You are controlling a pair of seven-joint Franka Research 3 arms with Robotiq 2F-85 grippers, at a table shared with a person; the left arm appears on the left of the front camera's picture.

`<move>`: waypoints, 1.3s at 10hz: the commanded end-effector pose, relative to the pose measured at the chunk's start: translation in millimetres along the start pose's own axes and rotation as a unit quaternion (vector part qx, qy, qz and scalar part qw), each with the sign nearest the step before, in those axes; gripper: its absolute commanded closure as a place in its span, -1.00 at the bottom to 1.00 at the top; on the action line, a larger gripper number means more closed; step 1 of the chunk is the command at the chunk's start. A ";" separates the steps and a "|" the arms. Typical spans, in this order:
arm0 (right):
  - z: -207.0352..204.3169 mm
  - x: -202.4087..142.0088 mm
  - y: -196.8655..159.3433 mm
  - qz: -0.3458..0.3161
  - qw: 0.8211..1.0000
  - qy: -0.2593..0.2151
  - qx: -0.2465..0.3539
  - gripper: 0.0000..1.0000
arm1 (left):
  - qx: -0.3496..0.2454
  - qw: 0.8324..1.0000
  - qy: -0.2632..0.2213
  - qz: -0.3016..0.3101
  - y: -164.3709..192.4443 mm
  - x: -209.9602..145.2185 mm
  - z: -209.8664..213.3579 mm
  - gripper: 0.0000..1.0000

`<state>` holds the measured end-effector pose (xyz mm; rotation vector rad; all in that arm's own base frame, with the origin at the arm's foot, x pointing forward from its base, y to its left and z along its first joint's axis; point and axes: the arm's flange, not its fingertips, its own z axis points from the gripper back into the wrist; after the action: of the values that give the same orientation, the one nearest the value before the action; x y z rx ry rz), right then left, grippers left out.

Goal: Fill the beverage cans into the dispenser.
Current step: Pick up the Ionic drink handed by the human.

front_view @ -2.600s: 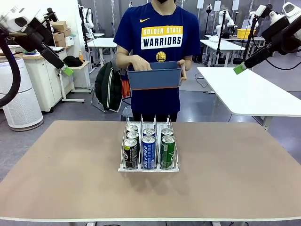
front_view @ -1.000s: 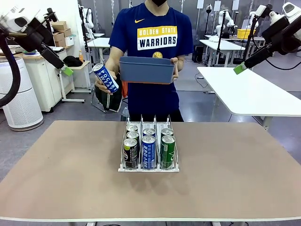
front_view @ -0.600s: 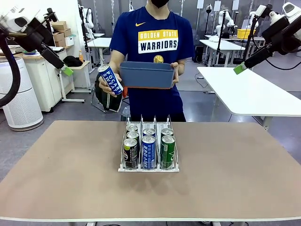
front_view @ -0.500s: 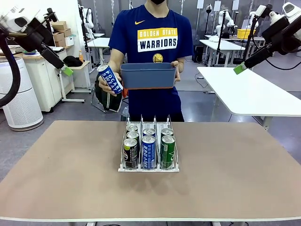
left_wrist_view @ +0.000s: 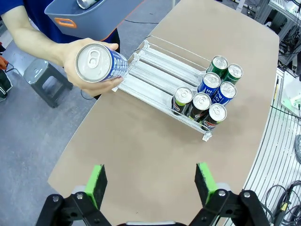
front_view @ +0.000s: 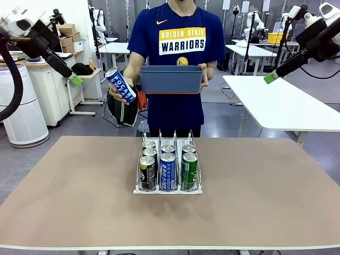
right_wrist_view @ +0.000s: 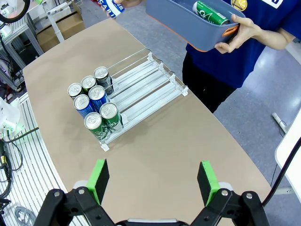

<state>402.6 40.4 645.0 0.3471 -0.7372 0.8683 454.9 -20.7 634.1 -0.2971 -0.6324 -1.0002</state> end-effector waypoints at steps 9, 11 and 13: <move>-1.1 -1.1 0.5 0.000 1.000 0.000 0.000 -1.00 | 0.015 0.999 0.043 -0.014 63.2 59.1 -30.6 -1.00; -1.1 -1.1 0.5 0.000 1.000 0.000 0.000 -1.00 | 0.019 0.998 0.032 -0.045 78.1 71.6 -52.6 -1.00; -1.1 -1.1 0.5 0.000 1.000 0.000 0.000 -1.00 | 0.023 0.998 0.014 -0.060 80.5 84.4 -72.0 -1.00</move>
<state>402.6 40.5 645.0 0.3471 -0.7373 0.8686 573.8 -74.1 635.4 -0.2098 -0.6084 -1.0847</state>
